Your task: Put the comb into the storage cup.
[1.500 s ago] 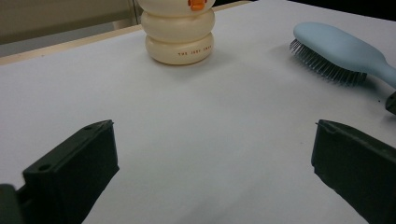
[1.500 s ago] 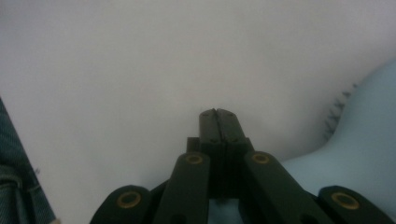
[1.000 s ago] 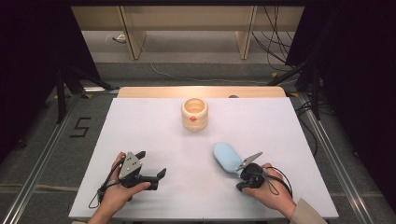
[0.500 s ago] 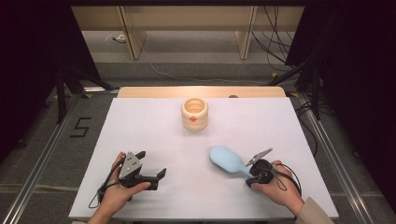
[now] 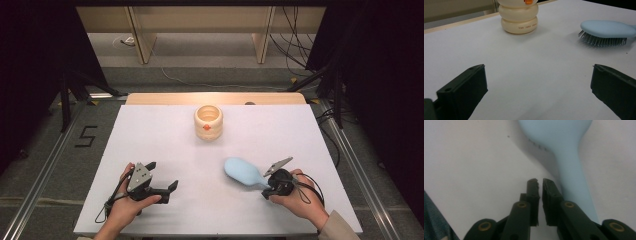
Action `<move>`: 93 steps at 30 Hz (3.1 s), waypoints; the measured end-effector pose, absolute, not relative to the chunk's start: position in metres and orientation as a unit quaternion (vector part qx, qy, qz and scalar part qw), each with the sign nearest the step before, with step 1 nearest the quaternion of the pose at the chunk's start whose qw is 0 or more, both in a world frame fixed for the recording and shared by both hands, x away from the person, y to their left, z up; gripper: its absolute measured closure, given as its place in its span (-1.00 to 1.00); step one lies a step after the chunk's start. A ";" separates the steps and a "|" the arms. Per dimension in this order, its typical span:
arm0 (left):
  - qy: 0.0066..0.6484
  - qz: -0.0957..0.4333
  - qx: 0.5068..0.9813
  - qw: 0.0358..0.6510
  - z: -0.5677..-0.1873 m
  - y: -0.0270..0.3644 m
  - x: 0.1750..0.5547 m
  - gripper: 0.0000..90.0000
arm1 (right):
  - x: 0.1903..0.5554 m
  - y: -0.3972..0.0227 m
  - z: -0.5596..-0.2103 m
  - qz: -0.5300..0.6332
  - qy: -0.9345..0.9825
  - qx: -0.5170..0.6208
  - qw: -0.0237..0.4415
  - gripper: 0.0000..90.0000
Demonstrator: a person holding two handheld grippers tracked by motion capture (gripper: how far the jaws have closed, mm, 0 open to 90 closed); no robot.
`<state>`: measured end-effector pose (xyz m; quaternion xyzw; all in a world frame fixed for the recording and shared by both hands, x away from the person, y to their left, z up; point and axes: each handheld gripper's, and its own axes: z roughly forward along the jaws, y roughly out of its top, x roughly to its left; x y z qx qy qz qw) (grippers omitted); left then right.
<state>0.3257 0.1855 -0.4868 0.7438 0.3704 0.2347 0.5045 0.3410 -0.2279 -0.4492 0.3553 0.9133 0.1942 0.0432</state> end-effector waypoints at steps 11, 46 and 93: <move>0.370 0.234 0.744 0.504 -0.487 0.185 0.326 -1.00 | 0.351 -0.226 -0.423 0.228 0.932 0.276 0.063 0.01; 0.370 0.235 0.744 0.504 -0.486 0.186 0.326 -1.00 | 0.401 -0.204 -0.453 0.092 0.969 0.227 0.019 -0.45; 0.368 0.234 0.745 0.505 -0.487 0.185 0.326 -0.99 | 0.403 -0.192 -0.456 0.071 0.971 0.226 0.029 0.37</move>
